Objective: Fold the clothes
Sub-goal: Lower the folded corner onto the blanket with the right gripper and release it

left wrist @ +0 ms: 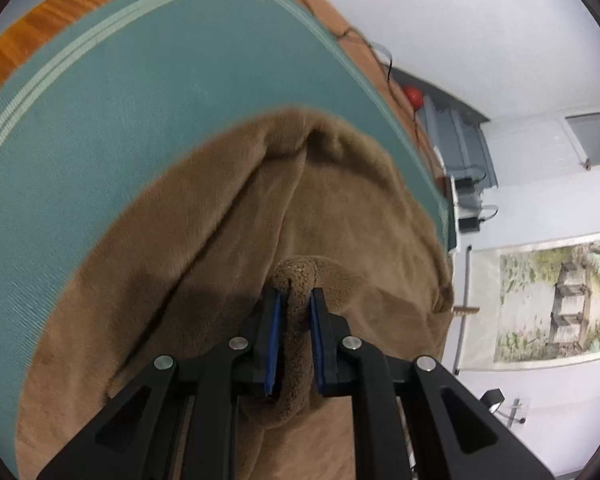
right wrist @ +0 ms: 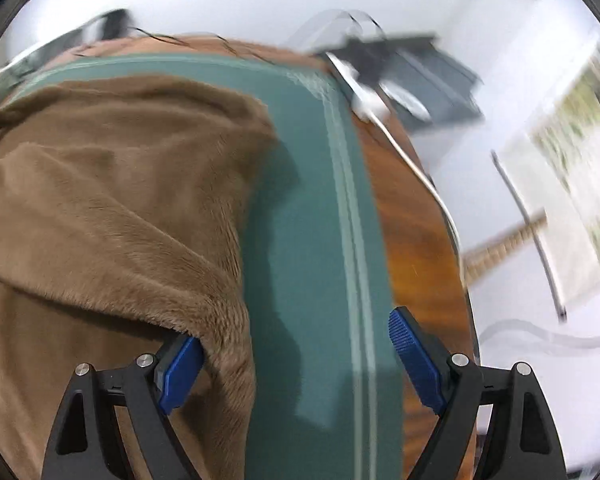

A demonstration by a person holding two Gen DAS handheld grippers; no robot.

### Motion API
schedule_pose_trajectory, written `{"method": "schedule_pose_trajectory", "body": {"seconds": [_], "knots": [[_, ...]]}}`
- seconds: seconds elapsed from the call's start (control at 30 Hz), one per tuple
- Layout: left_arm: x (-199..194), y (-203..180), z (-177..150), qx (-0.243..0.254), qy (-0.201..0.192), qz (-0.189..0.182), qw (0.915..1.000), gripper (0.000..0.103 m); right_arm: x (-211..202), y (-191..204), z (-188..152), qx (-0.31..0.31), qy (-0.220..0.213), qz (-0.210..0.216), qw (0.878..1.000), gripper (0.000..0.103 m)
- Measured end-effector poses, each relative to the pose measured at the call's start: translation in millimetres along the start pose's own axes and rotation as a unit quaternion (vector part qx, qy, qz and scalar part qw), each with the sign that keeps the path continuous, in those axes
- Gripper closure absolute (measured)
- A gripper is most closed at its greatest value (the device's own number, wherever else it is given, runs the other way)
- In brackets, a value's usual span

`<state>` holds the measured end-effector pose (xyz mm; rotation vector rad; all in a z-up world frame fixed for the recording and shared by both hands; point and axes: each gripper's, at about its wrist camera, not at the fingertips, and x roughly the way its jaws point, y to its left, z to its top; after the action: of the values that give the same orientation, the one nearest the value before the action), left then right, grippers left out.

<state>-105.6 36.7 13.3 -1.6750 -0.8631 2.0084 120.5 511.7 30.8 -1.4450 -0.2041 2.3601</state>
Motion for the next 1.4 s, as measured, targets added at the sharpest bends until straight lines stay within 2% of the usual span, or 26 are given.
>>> {"method": "schedule_pose_trajectory", "body": {"seconds": [0.1,0.23,0.4,0.53,0.57,0.63,0.7,0.73,0.8,0.83,0.97,1.1,1.2,1.27,1.3,1.37,1.4], "knots": [[5.0,3.2,-2.5,0.005,0.003,0.019,0.9998,0.089,7.1,-13.9,-20.6,0.014,0.025,0.034,0.999,0.015],[-5.0,6.6,-0.4,0.006,-0.001,0.031,0.9995,0.087,-17.2,-23.8,-18.9,0.03,-0.009,0.078,0.997,0.015],[-12.5,-9.5,-5.5,0.042,-0.004,0.042,0.9982,0.085,-43.4,-20.1,33.9,0.073,-0.06,0.117,0.989,0.013],[-2.3,-16.8,-7.7,0.057,0.002,0.053,0.997,0.08,-22.6,18.4,72.1,0.034,-0.041,0.139,0.989,0.013],[0.3,-16.4,-7.5,0.056,0.003,0.054,0.997,0.08,-13.7,29.4,81.0,0.023,-0.031,0.139,0.989,0.013],[6.2,-12.0,-6.4,0.053,0.006,0.06,0.9968,0.08,15.7,40.5,96.3,0.009,0.009,0.105,0.994,0.013],[11.2,-7.2,-5.6,0.05,0.009,0.067,0.9965,0.08,37.5,36.2,102.7,0.01,0.028,0.07,0.997,0.013],[14.5,-3.9,-5.4,0.047,0.012,0.068,0.9965,0.08,46.6,29.1,104.2,0.022,0.033,0.065,0.997,0.012],[18.8,1.2,-4.1,0.044,0.017,0.066,0.9967,0.08,56.6,13.7,104.8,0.056,0.041,0.072,0.995,0.004],[20.9,3.1,-3.6,0.043,0.018,0.066,0.9967,0.08,56.6,13.0,105.6,0.054,0.038,0.064,0.996,0.003],[24.7,2.3,-0.6,0.055,0.018,0.077,0.9954,0.08,47.4,26.3,103.6,0.028,0.022,0.028,0.999,0.002],[15.7,-4.8,-2.3,0.062,0.01,0.079,0.9949,0.079,18.5,35.5,98.9,0.015,0.005,0.027,1.0,0.002],[5.7,-12.1,-8.1,0.074,-0.001,0.075,0.9944,0.078,-24.0,51.2,80.6,-0.006,-0.028,0.073,0.997,0.002],[4.1,-17.9,-12.6,0.09,-0.004,0.082,0.9926,0.069,-44.1,67.1,64.7,-0.028,-0.038,0.101,0.994,0.002],[8.6,-17.3,-13.9,0.092,0.001,0.088,0.9918,0.065,-43.4,76.4,55.2,-0.044,-0.031,0.109,0.993,0.002],[16.0,-13.9,-16.1,0.092,0.013,0.096,0.9911,0.064,-41.4,94.7,36.8,-0.076,-0.017,0.123,0.989,0.002],[17.2,-12.2,-16.2,0.088,0.014,0.095,0.9915,0.065,-35.7,102.1,30.8,-0.087,-0.001,0.116,0.99,0.002]]}}
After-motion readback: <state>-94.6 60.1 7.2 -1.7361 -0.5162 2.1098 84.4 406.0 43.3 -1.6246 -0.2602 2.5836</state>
